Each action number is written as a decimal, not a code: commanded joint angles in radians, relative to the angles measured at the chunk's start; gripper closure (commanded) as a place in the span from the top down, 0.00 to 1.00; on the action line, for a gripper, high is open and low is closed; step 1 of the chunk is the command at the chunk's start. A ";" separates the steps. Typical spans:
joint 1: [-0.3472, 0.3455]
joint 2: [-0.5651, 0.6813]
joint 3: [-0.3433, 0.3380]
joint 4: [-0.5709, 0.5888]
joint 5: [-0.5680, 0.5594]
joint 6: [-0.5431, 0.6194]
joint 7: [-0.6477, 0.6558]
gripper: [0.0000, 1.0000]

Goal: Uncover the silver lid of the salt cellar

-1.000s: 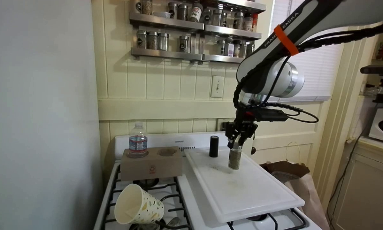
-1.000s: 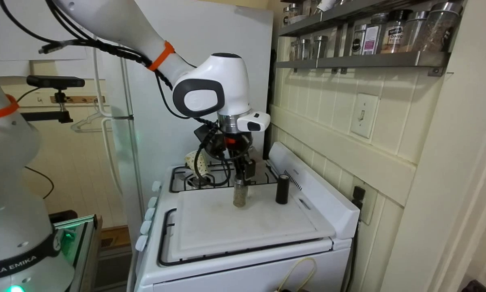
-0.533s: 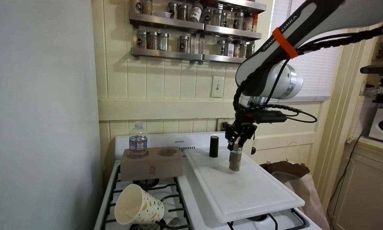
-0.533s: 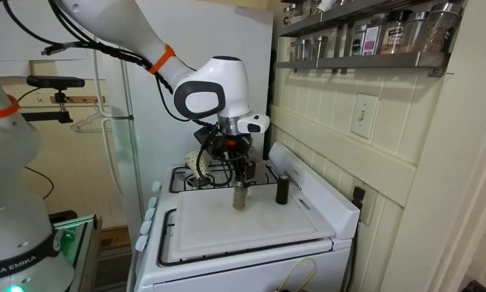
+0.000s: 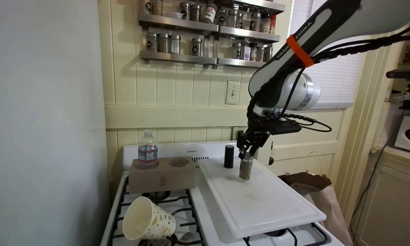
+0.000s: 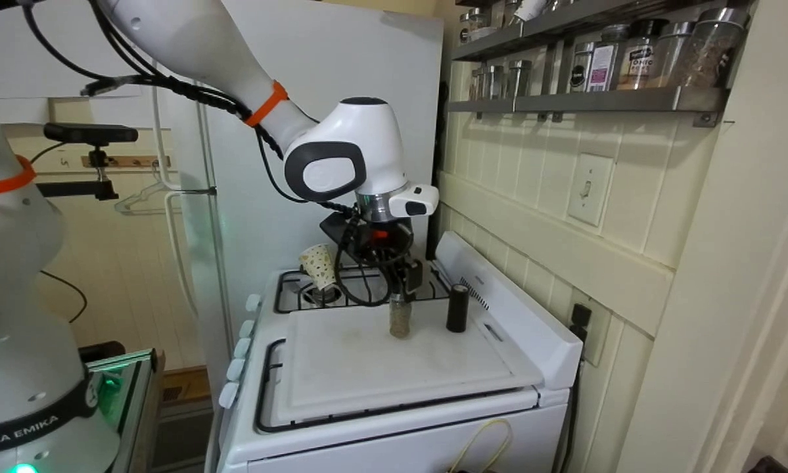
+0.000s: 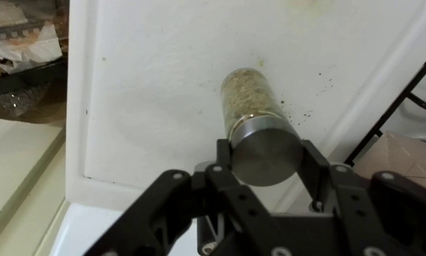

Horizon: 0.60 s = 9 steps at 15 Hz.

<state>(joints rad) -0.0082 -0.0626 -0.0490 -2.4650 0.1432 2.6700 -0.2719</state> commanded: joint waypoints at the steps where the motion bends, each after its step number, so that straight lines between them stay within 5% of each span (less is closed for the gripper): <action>1: 0.030 0.020 0.005 -0.011 0.118 0.073 -0.177 0.25; 9: 0.035 0.027 0.013 0.008 0.304 -0.010 -0.466 0.25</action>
<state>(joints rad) 0.0314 -0.0311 -0.0334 -2.4663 0.4059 2.7118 -0.6685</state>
